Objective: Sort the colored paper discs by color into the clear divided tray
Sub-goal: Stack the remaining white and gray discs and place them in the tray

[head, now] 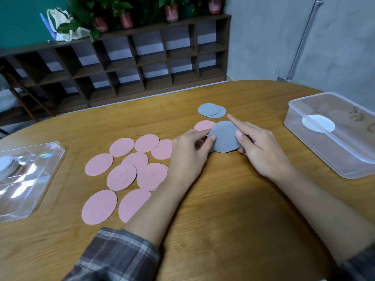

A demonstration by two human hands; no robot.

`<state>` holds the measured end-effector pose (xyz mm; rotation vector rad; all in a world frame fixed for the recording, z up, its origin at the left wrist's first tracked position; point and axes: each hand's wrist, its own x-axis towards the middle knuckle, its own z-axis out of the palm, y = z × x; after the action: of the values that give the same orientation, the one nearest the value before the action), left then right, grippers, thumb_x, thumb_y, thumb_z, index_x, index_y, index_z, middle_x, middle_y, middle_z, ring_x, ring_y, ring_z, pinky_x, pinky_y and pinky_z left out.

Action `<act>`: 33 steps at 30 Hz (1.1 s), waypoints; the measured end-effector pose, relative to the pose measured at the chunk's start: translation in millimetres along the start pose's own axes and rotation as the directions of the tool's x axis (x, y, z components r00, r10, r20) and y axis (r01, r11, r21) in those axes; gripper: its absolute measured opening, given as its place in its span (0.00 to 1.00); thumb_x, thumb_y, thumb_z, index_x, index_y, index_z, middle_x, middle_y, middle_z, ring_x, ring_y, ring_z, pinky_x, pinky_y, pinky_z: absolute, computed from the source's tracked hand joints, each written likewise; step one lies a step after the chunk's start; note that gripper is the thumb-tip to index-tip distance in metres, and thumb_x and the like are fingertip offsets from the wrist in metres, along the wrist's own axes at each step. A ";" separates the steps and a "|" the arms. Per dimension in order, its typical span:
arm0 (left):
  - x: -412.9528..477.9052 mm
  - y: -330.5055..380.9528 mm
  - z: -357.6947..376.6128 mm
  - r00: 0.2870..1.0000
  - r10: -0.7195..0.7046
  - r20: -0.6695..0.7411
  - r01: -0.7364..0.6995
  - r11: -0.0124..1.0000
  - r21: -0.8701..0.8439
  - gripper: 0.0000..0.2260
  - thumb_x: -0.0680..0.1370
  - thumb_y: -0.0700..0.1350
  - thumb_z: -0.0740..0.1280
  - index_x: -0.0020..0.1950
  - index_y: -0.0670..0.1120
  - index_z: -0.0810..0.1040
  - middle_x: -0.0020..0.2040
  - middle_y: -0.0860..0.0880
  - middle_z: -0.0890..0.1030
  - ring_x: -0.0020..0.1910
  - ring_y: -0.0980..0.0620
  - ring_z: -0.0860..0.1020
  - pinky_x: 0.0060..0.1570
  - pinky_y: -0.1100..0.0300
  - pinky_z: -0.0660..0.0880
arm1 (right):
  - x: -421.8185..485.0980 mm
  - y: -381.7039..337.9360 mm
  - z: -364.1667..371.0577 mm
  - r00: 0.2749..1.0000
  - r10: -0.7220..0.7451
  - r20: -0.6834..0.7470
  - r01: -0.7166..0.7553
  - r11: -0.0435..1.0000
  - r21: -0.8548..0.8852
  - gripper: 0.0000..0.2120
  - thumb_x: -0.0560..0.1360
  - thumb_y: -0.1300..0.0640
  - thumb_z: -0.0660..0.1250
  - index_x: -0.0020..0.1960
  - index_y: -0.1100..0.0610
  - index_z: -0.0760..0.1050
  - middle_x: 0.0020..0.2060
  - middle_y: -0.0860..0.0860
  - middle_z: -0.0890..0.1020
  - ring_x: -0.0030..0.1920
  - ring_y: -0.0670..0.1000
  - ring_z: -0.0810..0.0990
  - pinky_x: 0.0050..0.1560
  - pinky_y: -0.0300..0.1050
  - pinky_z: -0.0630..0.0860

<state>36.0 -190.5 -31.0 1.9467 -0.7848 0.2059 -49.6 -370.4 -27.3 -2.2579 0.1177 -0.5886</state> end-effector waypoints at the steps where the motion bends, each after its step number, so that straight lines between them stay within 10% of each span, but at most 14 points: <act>1: -0.5 0.0 1.2 1.000 -0.007 -0.022 0.007 1.000 0.009 0.11 0.81 0.47 0.72 0.61 0.46 0.87 0.44 0.51 0.85 0.41 0.53 0.84 0.48 0.57 0.79 | -0.5 -1.3 0.4 1.000 -0.010 0.008 0.010 1.000 -0.001 0.22 0.86 0.57 0.56 0.79 0.47 0.67 0.40 0.45 0.75 0.43 0.46 0.75 0.50 0.40 0.72; 12: -1.9 -3.7 7.1 0.989 0.094 -0.112 -0.077 0.986 0.150 0.11 0.80 0.50 0.72 0.51 0.42 0.87 0.38 0.47 0.80 0.37 0.50 0.78 0.42 0.52 0.75 | -4.1 -10.5 4.7 0.996 -0.062 0.059 0.070 0.986 -0.149 0.24 0.85 0.53 0.61 0.80 0.53 0.64 0.59 0.49 0.81 0.58 0.43 0.77 0.59 0.30 0.67; 17: -2.7 2.9 4.0 0.990 0.141 -0.026 -0.129 0.955 0.266 0.12 0.82 0.53 0.68 0.56 0.48 0.87 0.41 0.51 0.80 0.38 0.52 0.78 0.40 0.51 0.77 | -3.8 -7.0 0.5 0.999 -0.042 0.010 0.043 0.991 -0.129 0.13 0.83 0.54 0.64 0.67 0.53 0.74 0.44 0.41 0.77 0.43 0.41 0.76 0.44 0.28 0.68; 22: 20.5 -4.4 0.5 0.998 0.066 -0.011 -0.059 0.952 0.301 0.12 0.82 0.50 0.67 0.61 0.47 0.85 0.53 0.50 0.84 0.51 0.50 0.82 0.50 0.51 0.78 | 0.2 -4.4 -2.3 0.989 0.088 -0.119 -0.084 0.996 0.035 0.12 0.83 0.54 0.63 0.67 0.52 0.74 0.51 0.48 0.79 0.44 0.47 0.80 0.44 0.40 0.82; 33: 100.9 -22.1 19.1 0.949 -0.096 0.300 -0.043 0.903 0.426 0.23 0.84 0.50 0.66 0.77 0.44 0.72 0.77 0.46 0.72 0.77 0.43 0.69 0.74 0.51 0.67 | 5.0 2.5 -6.9 0.902 0.252 -0.351 -0.270 0.963 -0.002 0.16 0.83 0.55 0.63 0.70 0.54 0.73 0.59 0.51 0.81 0.53 0.46 0.73 0.52 0.37 0.65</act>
<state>124.1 -244.0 -10.8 2.4485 -0.9813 0.0502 -48.0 -378.0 -23.2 -2.1157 0.6102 -0.8406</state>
